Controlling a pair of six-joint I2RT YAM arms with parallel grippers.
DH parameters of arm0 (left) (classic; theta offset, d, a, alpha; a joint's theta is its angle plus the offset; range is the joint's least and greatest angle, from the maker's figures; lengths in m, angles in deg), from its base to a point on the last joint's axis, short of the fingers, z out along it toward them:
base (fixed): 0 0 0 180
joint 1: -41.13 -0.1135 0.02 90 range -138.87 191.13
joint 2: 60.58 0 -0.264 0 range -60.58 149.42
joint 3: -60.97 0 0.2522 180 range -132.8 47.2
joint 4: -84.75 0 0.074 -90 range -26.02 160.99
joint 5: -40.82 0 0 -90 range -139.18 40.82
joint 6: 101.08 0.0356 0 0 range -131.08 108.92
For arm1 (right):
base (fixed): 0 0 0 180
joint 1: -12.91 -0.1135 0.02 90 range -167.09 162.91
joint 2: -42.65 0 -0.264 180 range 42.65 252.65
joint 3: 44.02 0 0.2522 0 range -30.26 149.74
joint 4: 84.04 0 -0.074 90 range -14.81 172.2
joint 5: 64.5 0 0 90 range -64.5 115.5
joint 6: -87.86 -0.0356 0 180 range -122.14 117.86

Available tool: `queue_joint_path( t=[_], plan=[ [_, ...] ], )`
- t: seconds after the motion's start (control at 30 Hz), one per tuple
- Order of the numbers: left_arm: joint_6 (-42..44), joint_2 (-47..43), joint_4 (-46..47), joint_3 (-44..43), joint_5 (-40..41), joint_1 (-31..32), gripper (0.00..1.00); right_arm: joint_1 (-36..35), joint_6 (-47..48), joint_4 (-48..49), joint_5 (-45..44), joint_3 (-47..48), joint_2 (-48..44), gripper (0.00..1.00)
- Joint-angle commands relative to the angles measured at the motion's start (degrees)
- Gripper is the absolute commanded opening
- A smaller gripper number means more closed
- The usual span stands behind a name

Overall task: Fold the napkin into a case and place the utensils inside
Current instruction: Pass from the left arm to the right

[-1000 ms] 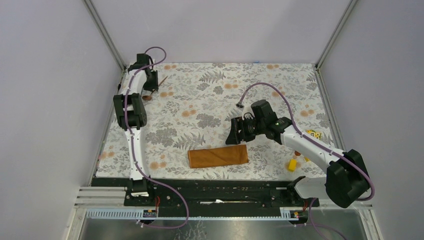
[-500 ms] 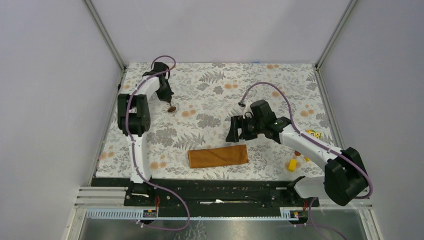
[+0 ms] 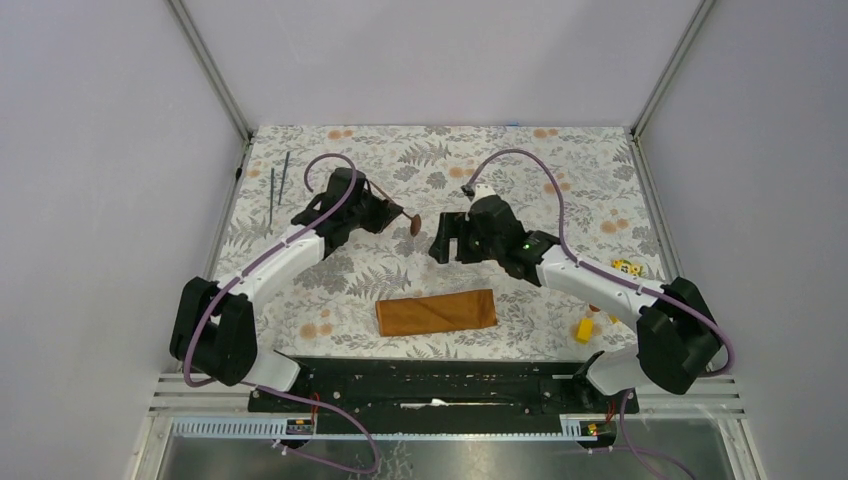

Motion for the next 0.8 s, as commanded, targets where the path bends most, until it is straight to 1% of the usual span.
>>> queue_joint_path(
  t=[0.0,0.03,0.07,0.3,0.4,0.5,0.57,0.77],
  plan=[
    [-14.9,0.15,10.7,2.98,-1.06,-0.15,0.0,-3.57,-0.81,3.81,-11.52,3.97,0.42,0.84],
    [-15.59,0.04,11.44,3.36,-0.7,0.28,0.0,-4.22,-0.89,3.31,-12.44,4.96,0.56,0.79],
    [-16.17,0.03,12.09,3.59,-0.52,0.59,0.0,-4.97,-0.89,2.69,-13.63,5.78,0.73,0.77],
    [-18.65,0.64,12.65,3.59,-1.24,1.01,0.0,-11.15,1.59,0.08,-22.86,10.73,3.66,0.74],
    [-19.21,0.56,12.55,3.62,-1.54,1.3,0.0,-12.23,2.26,-2.38,-28.55,14.33,6.83,0.61],
    [-19.95,0.47,12.2,3.93,-2.16,1.35,0.0,-13.17,2.29,-5.13,-36.35,17.84,9.71,0.48],
    [-20.22,0.34,11.99,4.11,-2.25,1.39,0.0,-13.5,2.65,-5.69,-38.72,19.45,10.96,0.43],
    [-20.59,0.19,11.58,4.84,-2.54,1.39,0.0,-13.88,4.08,-7.55,-42.99,23.5,14.31,0.43]
  ],
)
